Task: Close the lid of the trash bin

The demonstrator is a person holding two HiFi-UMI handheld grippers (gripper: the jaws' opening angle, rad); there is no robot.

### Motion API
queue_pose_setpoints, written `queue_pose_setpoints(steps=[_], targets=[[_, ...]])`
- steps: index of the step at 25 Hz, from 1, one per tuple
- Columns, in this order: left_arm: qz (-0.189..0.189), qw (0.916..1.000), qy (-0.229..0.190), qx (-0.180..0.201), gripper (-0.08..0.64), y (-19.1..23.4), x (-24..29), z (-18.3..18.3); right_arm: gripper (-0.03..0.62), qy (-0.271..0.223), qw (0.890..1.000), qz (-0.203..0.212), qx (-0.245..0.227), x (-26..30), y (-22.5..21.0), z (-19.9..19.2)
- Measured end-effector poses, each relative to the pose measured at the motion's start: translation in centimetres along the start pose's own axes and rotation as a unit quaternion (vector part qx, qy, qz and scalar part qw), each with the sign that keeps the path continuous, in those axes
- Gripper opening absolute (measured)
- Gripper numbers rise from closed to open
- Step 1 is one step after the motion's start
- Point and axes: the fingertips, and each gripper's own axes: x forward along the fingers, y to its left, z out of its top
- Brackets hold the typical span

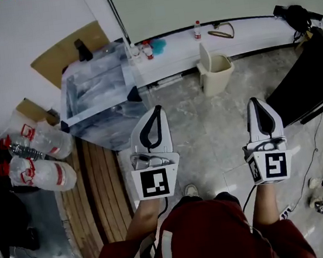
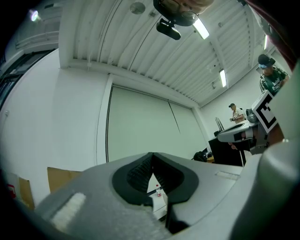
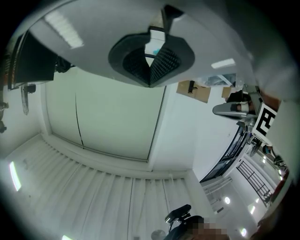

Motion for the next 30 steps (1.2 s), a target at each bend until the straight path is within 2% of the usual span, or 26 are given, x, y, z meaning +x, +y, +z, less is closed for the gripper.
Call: queue_pose_setpoints(steps=[5, 14, 24, 30], targets=[[-0.011, 0.9999, -0.003, -0.010, 0.005, 1.4, 1.2, -0.7, 0.000, 0.010, 1.000, -0.014, -0.008, 0.8, -0.2, -0.5], [-0.031, 0.9994, -0.004, -0.012, 0.005, 0.9, 5.1, -1.4, 0.000, 0.021, 0.999, -0.023, -0.010, 3.2, -2.3, -1.4], [-0.034, 0.9993, -0.009, -0.009, 0.005, -0.9, 14.0, -1.6, 0.000, 0.014, 1.000, -0.021, -0.010, 9.1, -8.9, -2.2], [-0.032, 0.9995, -0.004, -0.003, 0.005, -2.9, 19.8, -2.3, 0.000, 0.020, 1.000, -0.015, -0.007, 13.1, -13.3, -4.0]])
